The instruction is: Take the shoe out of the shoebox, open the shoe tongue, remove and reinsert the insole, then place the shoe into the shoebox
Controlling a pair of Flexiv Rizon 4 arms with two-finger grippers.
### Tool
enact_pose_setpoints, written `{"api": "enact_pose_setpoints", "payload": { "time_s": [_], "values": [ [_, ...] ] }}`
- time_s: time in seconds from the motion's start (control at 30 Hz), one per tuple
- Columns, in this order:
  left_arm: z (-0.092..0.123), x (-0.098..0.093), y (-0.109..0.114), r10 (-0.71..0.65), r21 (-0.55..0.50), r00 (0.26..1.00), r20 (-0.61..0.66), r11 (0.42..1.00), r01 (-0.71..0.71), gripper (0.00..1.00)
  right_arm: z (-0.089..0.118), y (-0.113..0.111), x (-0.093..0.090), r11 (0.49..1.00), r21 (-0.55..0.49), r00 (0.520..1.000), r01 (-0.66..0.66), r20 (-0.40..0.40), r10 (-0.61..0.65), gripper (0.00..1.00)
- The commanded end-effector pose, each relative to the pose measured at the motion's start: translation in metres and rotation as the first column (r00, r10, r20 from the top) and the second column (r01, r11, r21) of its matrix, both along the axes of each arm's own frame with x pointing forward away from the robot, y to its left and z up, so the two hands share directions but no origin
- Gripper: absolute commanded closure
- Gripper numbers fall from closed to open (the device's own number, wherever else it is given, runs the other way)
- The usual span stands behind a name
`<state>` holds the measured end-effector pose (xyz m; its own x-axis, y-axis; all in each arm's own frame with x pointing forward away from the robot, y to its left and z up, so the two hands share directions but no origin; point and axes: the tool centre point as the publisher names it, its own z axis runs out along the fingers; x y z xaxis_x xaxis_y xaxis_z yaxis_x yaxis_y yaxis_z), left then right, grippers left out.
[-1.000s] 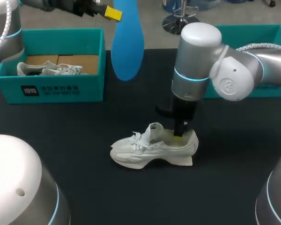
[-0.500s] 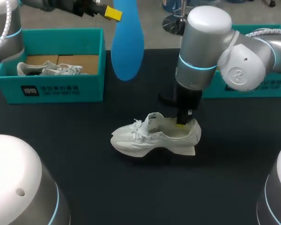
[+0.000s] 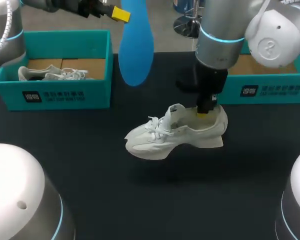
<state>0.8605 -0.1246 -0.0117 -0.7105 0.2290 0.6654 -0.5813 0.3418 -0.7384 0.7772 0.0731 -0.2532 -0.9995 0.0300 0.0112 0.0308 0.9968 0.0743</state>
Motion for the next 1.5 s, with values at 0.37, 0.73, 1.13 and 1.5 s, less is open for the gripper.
{"api": "enact_pose_setpoints", "payload": {
  "time_s": [0.37, 0.73, 1.13, 1.5],
  "values": [
    [0.000, 0.001, 0.000, -0.002, 0.000, 1.000, 0.001, 1.000, 0.002, 1.00, -0.009, -0.015, 0.020, 0.904, -0.144, 0.915, 0.403, 0.029, -0.403, 1.00],
    [0.000, 0.001, 0.000, -0.002, 0.000, 1.000, 0.001, 1.000, 0.002, 1.00, -0.013, -0.077, -0.034, 0.045, -0.248, 0.027, 0.968, -0.074, -0.997, 1.00],
    [0.000, 0.001, 0.000, -0.002, 0.000, 1.000, 0.001, 1.000, 0.002, 1.00, -0.014, -0.070, -0.071, -0.416, -0.142, -0.427, 0.898, -0.055, -0.903, 1.00],
    [0.000, 0.001, 0.000, -0.002, 0.000, 1.000, 0.001, 1.000, 0.002, 1.00, -0.018, -0.050, -0.064, -0.321, -0.110, -0.332, 0.941, -0.112, -0.936, 1.00]
  ]
}}
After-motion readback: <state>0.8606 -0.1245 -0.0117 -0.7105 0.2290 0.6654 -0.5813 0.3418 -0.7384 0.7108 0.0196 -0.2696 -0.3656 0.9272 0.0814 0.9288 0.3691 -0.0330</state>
